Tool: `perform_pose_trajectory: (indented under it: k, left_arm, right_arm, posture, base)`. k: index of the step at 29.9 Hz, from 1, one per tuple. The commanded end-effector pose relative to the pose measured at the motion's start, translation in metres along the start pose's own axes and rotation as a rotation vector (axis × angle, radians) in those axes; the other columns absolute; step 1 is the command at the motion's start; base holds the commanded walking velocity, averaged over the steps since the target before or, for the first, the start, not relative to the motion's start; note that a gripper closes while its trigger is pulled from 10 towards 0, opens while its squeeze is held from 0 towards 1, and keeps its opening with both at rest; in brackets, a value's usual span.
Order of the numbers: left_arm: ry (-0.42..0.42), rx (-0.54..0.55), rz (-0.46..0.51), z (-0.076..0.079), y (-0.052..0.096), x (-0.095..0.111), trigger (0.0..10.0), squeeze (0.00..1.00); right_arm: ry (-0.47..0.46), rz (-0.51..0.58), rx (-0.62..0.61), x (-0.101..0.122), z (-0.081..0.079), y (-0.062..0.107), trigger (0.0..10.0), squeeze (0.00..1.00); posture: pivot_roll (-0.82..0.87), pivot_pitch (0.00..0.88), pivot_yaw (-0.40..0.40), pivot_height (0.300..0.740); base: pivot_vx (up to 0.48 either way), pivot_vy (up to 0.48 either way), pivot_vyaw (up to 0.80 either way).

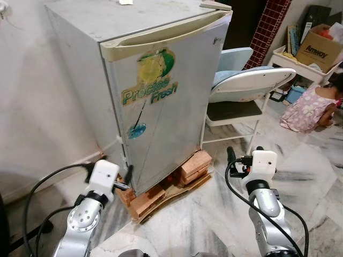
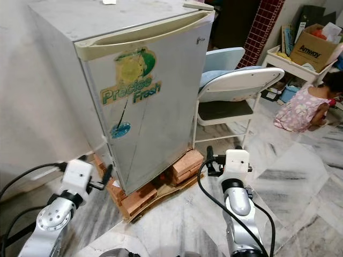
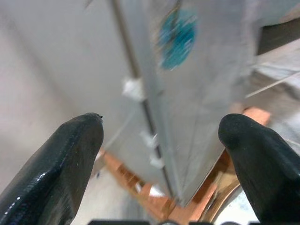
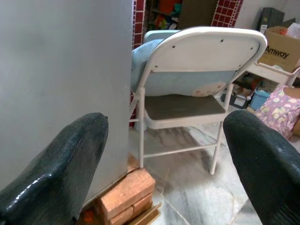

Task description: Restocking fridge

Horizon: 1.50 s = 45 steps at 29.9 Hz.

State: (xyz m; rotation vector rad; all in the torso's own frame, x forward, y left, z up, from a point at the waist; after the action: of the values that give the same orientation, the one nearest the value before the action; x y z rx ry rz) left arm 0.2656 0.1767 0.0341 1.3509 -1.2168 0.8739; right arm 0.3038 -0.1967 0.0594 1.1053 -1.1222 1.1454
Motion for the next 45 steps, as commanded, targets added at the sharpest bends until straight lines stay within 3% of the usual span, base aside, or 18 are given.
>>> perform_pose_trajectory:
  k: [1, 6, 14, 22, 36, 45]
  left_arm:
    - [0.004, 0.023, 0.005, 0.001, 0.0, 0.001, 10.0, 0.0]
    - [0.001, 0.003, 0.01, 0.008, -0.003, 0.003, 10.0, 0.0]
    - [-0.01, 0.0, 0.026, 0.004, -0.01, 0.01, 10.0, 0.0]
    - [-0.011, -0.03, 0.02, 0.01, -0.009, 0.008, 10.0, 0.0]
    - [0.0, -0.037, 0.027, 0.013, -0.011, 0.008, 10.0, 0.0]
    - [-0.002, -0.04, 0.034, 0.014, -0.012, 0.009, 10.0, 0.0]
  right_arm:
    - [0.003, 0.009, 0.001, 0.003, 0.0, -0.004, 10.0, 0.0]
    - [0.008, 0.012, 0.026, 0.002, -0.005, -0.006, 10.0, 0.0]
    - [0.006, 0.014, 0.026, 0.003, -0.007, -0.009, 10.0, 0.0]
    - [0.0, 0.007, 0.028, 0.001, -0.008, -0.01, 10.0, 0.0]
    - [0.009, 0.006, 0.033, 0.0, -0.008, -0.012, 10.0, 0.0]
    - [0.012, 0.006, 0.035, 0.0, -0.007, -0.013, 10.0, 0.0]
  posture:
    - [0.03, 0.0, -0.034, 0.74]
    - [0.04, 0.0, -0.036, 0.74]
    - [0.04, 0.0, -0.032, 0.74]
    - [0.04, 0.0, -0.032, 0.74]
    - [0.03, 0.0, -0.039, 0.74]
    - [0.02, 0.0, -0.039, 0.74]
  base:
    - [0.0, 0.0, -0.63]
    - [0.0, 0.268, -0.58]
    - [0.0, 0.48, 0.0]
    - [0.0, 0.48, 0.0]
    - [0.0, 0.427, -0.76]
    - [0.0, 0.0, -0.8]
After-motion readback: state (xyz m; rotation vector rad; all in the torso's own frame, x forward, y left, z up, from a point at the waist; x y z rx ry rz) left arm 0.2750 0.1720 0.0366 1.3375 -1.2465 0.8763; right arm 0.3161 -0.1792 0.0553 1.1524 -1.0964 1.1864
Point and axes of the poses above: a point about 5 cm out from each wrist's last joint towards the gripper, its own y axis pointing back from the gripper into the wrist, its own x axis along the axis of the wrist's last joint, z = x × y, the point moved 4 cm from there along -y, pointing out of the wrist towards the gripper, and after that the axes turned 3 degrees about y, right-handed, at the moved point
